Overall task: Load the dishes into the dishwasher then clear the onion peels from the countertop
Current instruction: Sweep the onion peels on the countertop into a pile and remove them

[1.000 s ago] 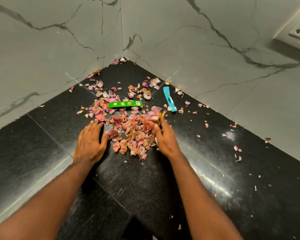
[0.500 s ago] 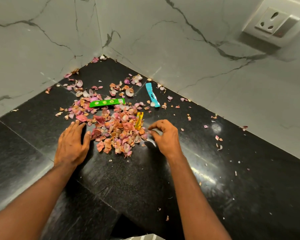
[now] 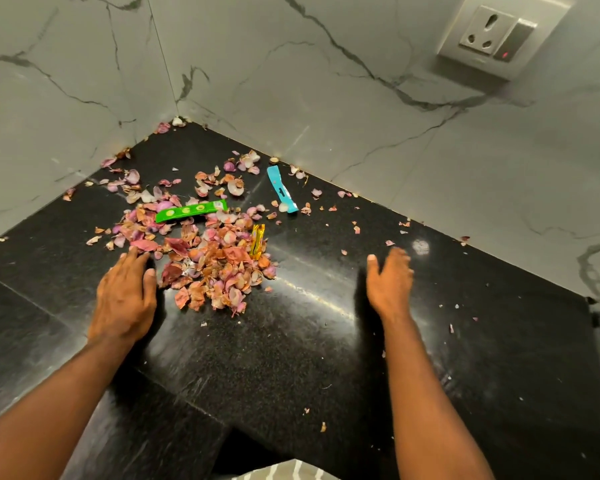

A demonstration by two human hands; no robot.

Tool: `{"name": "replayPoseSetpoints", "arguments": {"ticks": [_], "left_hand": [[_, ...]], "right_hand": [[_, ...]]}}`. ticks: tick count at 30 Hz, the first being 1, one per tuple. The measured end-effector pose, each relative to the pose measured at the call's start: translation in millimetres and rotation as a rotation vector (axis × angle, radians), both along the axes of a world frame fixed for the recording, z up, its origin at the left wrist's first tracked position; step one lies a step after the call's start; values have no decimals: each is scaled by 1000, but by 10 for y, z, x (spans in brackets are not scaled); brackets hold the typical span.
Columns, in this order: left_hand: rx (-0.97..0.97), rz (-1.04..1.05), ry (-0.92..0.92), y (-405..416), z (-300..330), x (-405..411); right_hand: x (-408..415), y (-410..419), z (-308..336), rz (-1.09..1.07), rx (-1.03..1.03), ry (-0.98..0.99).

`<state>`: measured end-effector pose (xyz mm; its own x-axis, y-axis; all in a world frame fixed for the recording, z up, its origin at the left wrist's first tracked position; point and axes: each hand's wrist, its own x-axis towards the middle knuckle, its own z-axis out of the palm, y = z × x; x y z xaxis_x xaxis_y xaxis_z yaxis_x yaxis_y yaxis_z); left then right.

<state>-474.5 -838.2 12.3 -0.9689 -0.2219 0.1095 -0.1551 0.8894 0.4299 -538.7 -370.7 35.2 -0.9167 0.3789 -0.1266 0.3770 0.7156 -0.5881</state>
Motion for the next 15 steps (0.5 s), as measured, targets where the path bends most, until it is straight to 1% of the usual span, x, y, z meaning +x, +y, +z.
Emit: {"name": "replayPoseSetpoints", "arguments": {"ticks": [2, 3, 5, 7, 8, 9, 11, 13, 15], "left_hand": [[11, -26, 43, -1, 39, 9], [9, -21, 75, 18, 63, 45], [-4, -3, 159, 83, 97, 123], [35, 51, 237, 149, 144, 159], [58, 72, 276, 175, 139, 154], [98, 83, 300, 213, 122, 125], [211, 19, 380, 287, 112, 33], [264, -31, 451, 498, 149, -49], [251, 5, 483, 725, 182, -28]], "right_hand": [[106, -276, 34, 198, -297, 127], [177, -386, 55, 250, -392, 206], [282, -484, 92, 210, -461, 361], [335, -449, 153, 117, -533, 456], [347, -379, 189, 87, -532, 497], [360, -263, 213, 55, -483, 539], [403, -16, 227, -8, -275, 570], [492, 285, 196, -71, -119, 534], [596, 611, 152, -178, -40, 465]]}}
